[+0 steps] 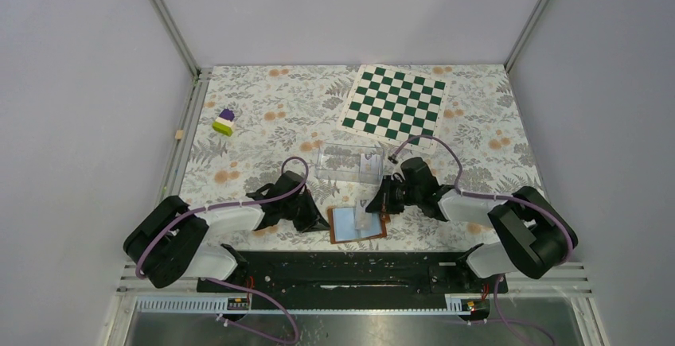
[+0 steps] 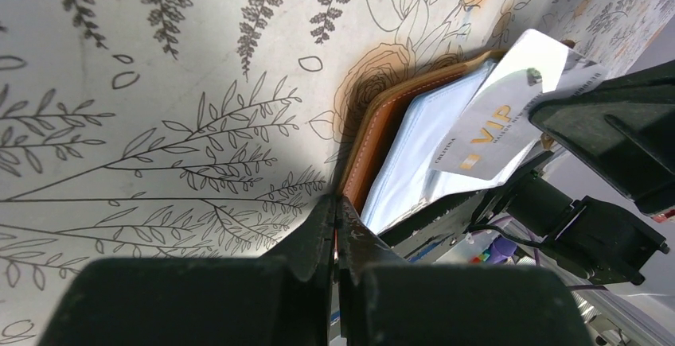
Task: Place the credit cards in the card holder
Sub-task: Insert the credit card into the card holder, then turn over the card slot in the card holder.
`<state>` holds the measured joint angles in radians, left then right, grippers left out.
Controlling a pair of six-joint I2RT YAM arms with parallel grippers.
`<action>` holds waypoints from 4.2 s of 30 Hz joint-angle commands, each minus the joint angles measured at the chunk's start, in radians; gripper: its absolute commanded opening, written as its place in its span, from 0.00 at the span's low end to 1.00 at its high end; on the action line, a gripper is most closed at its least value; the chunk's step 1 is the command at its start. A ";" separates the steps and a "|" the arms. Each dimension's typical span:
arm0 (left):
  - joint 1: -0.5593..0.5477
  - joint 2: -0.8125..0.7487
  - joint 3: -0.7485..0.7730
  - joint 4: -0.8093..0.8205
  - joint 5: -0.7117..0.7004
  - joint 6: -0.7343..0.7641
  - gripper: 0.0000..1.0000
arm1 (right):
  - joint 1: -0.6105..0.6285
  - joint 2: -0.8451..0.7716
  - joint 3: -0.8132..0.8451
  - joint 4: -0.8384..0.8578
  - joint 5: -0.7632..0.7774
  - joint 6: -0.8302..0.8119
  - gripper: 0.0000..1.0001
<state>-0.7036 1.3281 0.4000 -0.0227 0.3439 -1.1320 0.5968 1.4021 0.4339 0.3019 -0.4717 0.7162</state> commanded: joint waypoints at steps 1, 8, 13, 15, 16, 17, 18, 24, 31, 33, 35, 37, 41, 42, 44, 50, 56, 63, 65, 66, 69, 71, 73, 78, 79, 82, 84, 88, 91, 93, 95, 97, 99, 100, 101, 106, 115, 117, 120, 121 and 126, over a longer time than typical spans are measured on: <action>-0.005 0.019 0.022 0.006 -0.025 0.004 0.00 | 0.008 0.056 0.013 0.018 -0.005 -0.022 0.00; -0.004 0.027 0.026 0.007 -0.024 0.006 0.00 | 0.007 0.099 0.001 0.080 -0.064 0.020 0.00; -0.005 0.038 0.031 0.007 -0.022 0.007 0.00 | 0.008 0.128 -0.007 0.114 -0.091 0.046 0.00; -0.005 0.037 0.031 0.007 -0.023 0.008 0.00 | 0.008 0.139 -0.009 0.123 -0.106 0.059 0.00; -0.005 0.037 0.031 0.007 -0.022 0.008 0.00 | 0.007 0.144 -0.009 0.123 -0.111 0.061 0.00; -0.005 0.038 0.032 0.007 -0.023 0.008 0.00 | 0.007 0.145 -0.010 0.118 -0.113 0.063 0.00; -0.004 0.038 0.031 0.008 -0.022 0.008 0.00 | 0.008 0.147 -0.009 0.110 -0.114 0.063 0.00; -0.005 0.040 0.033 0.007 -0.021 0.009 0.00 | 0.007 0.116 -0.010 0.000 -0.104 0.069 0.00; -0.005 0.042 0.034 0.006 -0.019 0.011 0.00 | 0.009 0.083 -0.008 -0.072 -0.105 0.077 0.00; -0.005 0.042 0.034 0.006 -0.020 0.011 0.00 | 0.009 0.088 -0.005 -0.077 -0.107 0.078 0.00; -0.005 0.043 0.034 0.006 -0.020 0.011 0.00 | 0.008 0.096 -0.005 -0.079 -0.108 0.080 0.00; -0.005 0.043 0.034 0.006 -0.019 0.011 0.00 | 0.009 0.101 0.000 -0.086 -0.107 0.079 0.00; -0.004 0.046 0.035 0.008 -0.018 0.011 0.00 | 0.009 0.122 0.010 -0.098 -0.111 0.070 0.00; -0.005 0.047 0.037 0.007 -0.015 0.013 0.00 | 0.009 0.134 0.012 -0.097 -0.114 0.064 0.00; -0.004 0.053 0.040 0.006 -0.012 0.017 0.00 | 0.009 0.158 0.020 -0.096 -0.125 0.051 0.00; -0.006 0.058 0.043 0.006 -0.011 0.017 0.00 | 0.018 0.216 0.042 -0.093 -0.154 0.032 0.00; -0.008 0.064 0.048 0.002 -0.009 0.020 0.00 | 0.062 0.238 0.096 -0.141 -0.132 0.008 0.00; -0.009 0.066 0.049 0.001 -0.012 0.020 0.00 | 0.084 0.205 0.117 -0.222 -0.079 -0.009 0.17; -0.010 0.063 0.047 0.001 -0.012 0.019 0.00 | 0.087 0.188 0.126 -0.256 -0.061 -0.018 0.22; -0.010 0.061 0.047 0.001 -0.013 0.018 0.00 | 0.089 0.176 0.128 -0.276 -0.049 -0.023 0.24; -0.011 0.059 0.045 0.001 -0.013 0.017 0.00 | 0.094 0.130 0.140 -0.360 -0.005 -0.037 0.36; -0.010 0.057 0.045 0.001 -0.014 0.014 0.00 | 0.098 0.102 0.153 -0.420 0.033 -0.049 0.45; -0.012 0.056 0.045 0.001 -0.016 0.012 0.00 | 0.103 0.085 0.165 -0.467 0.066 -0.059 0.52; -0.026 0.046 0.050 0.001 -0.018 0.002 0.00 | 0.132 0.087 0.192 -0.519 0.091 -0.066 0.58; -0.032 0.043 0.055 -0.002 -0.018 -0.001 0.00 | 0.138 0.095 0.199 -0.521 0.092 -0.065 0.58; -0.060 0.037 0.065 -0.006 -0.031 -0.020 0.00 | 0.159 0.118 0.233 -0.560 0.106 -0.067 0.57; -0.081 0.037 0.073 -0.006 -0.041 -0.036 0.00 | 0.169 0.134 0.251 -0.568 0.104 -0.063 0.56; -0.117 0.050 0.092 -0.007 -0.054 -0.065 0.00 | 0.189 0.187 0.265 -0.502 0.045 -0.014 0.55; -0.137 0.056 0.104 -0.004 -0.068 -0.085 0.00 | 0.215 0.217 0.282 -0.468 0.000 0.031 0.54; -0.147 0.056 0.108 0.015 -0.070 -0.101 0.00 | 0.232 0.219 0.290 -0.460 -0.011 0.050 0.55; -0.154 0.056 0.108 0.044 -0.067 -0.116 0.00 | 0.242 0.217 0.294 -0.457 -0.021 0.065 0.56; -0.160 0.059 0.112 0.064 -0.064 -0.128 0.00 | 0.249 0.213 0.293 -0.447 -0.039 0.083 0.56; -0.165 0.070 0.121 0.071 -0.059 -0.130 0.00 | 0.256 0.209 0.288 -0.418 -0.063 0.105 0.57; -0.168 0.075 0.126 0.071 -0.058 -0.130 0.00 | 0.259 0.209 0.287 -0.411 -0.071 0.116 0.58; -0.171 0.077 0.130 0.071 -0.057 -0.130 0.00 | 0.262 0.208 0.288 -0.404 -0.079 0.123 0.58; -0.179 0.060 0.123 0.068 -0.067 -0.136 0.00 | 0.265 0.193 0.325 -0.505 -0.034 0.070 0.62; -0.180 -0.062 0.115 -0.097 -0.169 -0.101 0.14 | 0.267 0.131 0.439 -0.741 0.123 -0.076 0.76; -0.176 -0.101 0.106 -0.111 -0.180 -0.095 0.22 | 0.266 0.123 0.456 -0.757 0.128 -0.086 0.78; -0.171 -0.133 0.100 -0.108 -0.164 -0.086 0.32 | 0.267 0.125 0.473 -0.782 0.137 -0.103 0.80; -0.171 -0.137 0.098 -0.098 -0.152 -0.083 0.33 | 0.267 0.128 0.480 -0.799 0.140 -0.108 0.80; -0.171 -0.149 0.065 0.047 -0.083 -0.105 0.34 | 0.268 0.111 0.477 -0.844 0.162 -0.128 0.79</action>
<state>-0.8776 1.2015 0.4808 -0.0978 0.2169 -1.2217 0.8555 1.5509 0.8875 -0.4629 -0.3504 0.6235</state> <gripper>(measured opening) 0.338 0.795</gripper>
